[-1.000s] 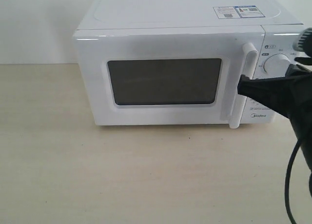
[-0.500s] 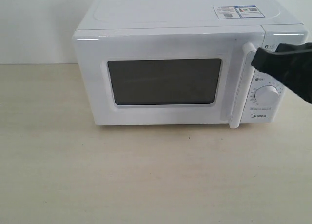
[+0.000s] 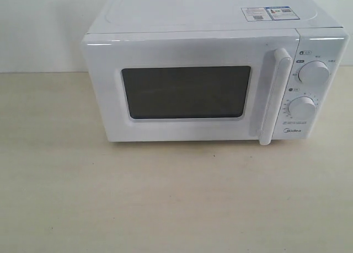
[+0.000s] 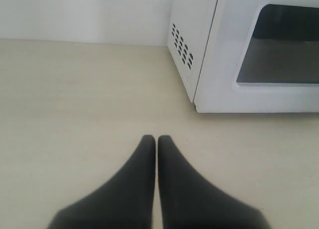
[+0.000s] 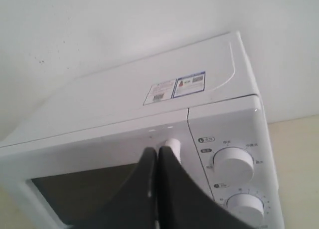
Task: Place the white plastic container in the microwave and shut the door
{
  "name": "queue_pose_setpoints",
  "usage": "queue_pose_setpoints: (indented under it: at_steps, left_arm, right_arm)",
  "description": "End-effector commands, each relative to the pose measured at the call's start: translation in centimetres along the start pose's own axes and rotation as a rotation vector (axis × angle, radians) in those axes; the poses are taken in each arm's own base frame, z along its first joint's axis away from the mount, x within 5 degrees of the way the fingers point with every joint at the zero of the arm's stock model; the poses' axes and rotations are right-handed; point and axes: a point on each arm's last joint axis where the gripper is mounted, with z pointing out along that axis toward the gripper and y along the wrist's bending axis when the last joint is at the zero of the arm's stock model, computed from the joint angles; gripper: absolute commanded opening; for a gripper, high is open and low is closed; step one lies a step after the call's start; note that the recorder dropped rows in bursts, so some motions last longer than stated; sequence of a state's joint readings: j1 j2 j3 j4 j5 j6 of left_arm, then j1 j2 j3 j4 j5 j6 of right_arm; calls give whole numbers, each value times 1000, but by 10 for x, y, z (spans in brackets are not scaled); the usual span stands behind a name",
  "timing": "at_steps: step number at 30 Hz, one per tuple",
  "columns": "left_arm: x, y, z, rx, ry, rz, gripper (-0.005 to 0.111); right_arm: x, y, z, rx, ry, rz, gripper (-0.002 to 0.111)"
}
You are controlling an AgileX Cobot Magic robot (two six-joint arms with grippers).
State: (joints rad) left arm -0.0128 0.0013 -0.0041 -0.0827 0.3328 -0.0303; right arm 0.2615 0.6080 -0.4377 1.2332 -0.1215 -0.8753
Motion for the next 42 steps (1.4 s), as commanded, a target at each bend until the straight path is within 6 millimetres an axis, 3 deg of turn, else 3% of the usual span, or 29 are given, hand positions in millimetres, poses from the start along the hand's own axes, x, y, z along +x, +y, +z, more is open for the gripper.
queue_pose_setpoints:
  at_steps: [1, 10, 20, 22, 26, 29, 30, 42]
  left_arm:
    - [1, 0, 0, -3, -4, 4, 4]
    - [1, 0, 0, -3, -4, 4, 4]
    - [1, 0, 0, -3, -2, 4, 4]
    - [1, 0, 0, -3, -2, 4, 4]
    - [1, 0, 0, -3, -2, 4, 4]
    - [1, 0, 0, -3, -2, 4, 4]
    - [1, 0, 0, -3, -2, 4, 4]
    - [1, 0, 0, -3, -5, 4, 4]
  right_arm:
    - [1, -9, -32, 3, -106, -56, 0]
    - [25, -24, -73, 30, -263, -56, 0]
    - [46, -16, -71, -95, -141, -44, 0]
    - [52, -19, -70, -84, -128, -23, 0]
    - [69, -30, -72, -25, -107, -178, 0]
    - [95, -42, -69, 2, -113, -97, 0]
    - [93, -41, -70, -13, -145, -85, 0]
    - [123, -57, -72, 137, 209, -230, 0]
